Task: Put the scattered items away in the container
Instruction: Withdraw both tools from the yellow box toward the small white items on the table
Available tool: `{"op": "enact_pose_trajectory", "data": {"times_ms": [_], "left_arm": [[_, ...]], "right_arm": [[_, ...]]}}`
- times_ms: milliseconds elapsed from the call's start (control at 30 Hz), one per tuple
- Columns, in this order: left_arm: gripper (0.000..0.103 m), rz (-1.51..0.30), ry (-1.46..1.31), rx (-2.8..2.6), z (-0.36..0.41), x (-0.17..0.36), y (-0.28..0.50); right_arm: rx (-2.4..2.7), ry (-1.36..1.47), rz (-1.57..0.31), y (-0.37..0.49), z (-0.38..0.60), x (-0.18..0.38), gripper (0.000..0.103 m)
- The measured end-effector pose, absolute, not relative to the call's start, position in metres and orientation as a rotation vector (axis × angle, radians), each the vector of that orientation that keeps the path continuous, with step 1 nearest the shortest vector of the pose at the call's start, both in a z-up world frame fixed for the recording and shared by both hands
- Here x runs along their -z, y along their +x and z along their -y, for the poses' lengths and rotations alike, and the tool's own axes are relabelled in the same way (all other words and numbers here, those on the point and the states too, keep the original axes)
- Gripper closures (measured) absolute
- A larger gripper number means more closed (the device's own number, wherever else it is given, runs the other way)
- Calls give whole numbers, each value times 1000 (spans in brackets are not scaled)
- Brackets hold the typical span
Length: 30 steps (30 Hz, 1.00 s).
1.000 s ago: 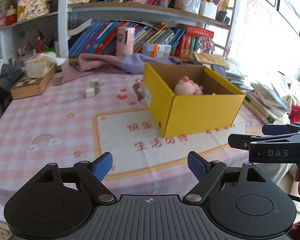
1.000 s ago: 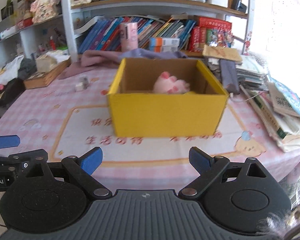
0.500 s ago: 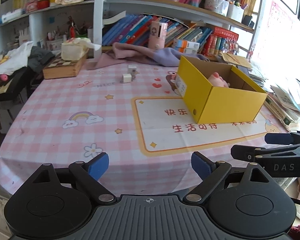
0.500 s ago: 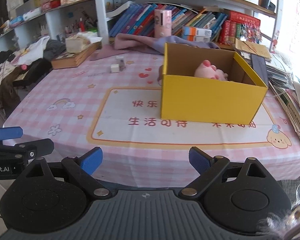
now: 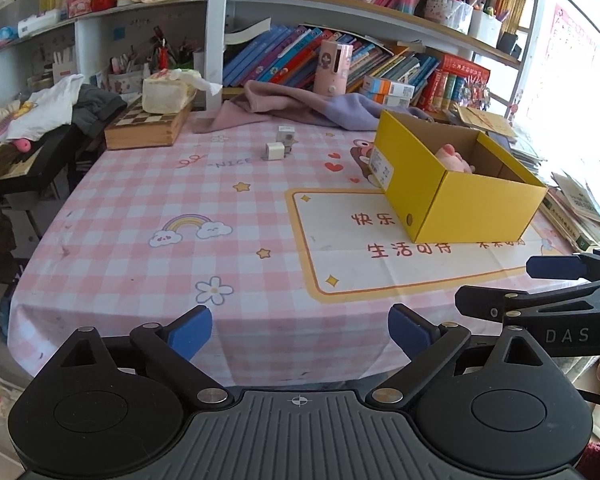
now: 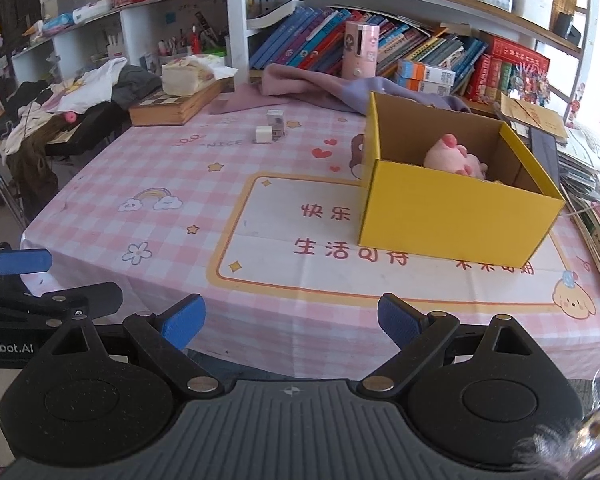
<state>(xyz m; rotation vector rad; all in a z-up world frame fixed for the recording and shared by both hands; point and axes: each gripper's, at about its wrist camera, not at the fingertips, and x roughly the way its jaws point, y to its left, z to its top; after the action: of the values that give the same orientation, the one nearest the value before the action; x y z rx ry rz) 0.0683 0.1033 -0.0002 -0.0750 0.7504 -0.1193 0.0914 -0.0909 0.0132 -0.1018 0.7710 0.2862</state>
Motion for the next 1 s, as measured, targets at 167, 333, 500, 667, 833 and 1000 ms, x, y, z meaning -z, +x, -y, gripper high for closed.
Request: {"op": "enact_pose_trajectory", "data": {"times_ms": [167, 333, 500, 667, 833, 1000], "left_arm": [[5, -759, -88, 89, -111, 2, 74], [5, -770, -97, 66, -117, 6, 90], [5, -776, -95, 46, -119, 9, 118], [5, -774, -88, 40, -117, 10, 153], [5, -763, -92, 23, -116, 9, 185], [5, -752, -80, -2, -115, 8, 218]], "right_arm": [[-325, -119, -772, 102, 81, -12, 10], [-351, -128, -778, 122, 74, -9, 10], [-380, -154, -775, 153, 66, -6, 13], [-392, -158, -753, 195, 64, -9, 16], [-415, -180, -724, 232, 60, -12, 20], [-434, -154, -712, 273, 57, -16, 20]]}}
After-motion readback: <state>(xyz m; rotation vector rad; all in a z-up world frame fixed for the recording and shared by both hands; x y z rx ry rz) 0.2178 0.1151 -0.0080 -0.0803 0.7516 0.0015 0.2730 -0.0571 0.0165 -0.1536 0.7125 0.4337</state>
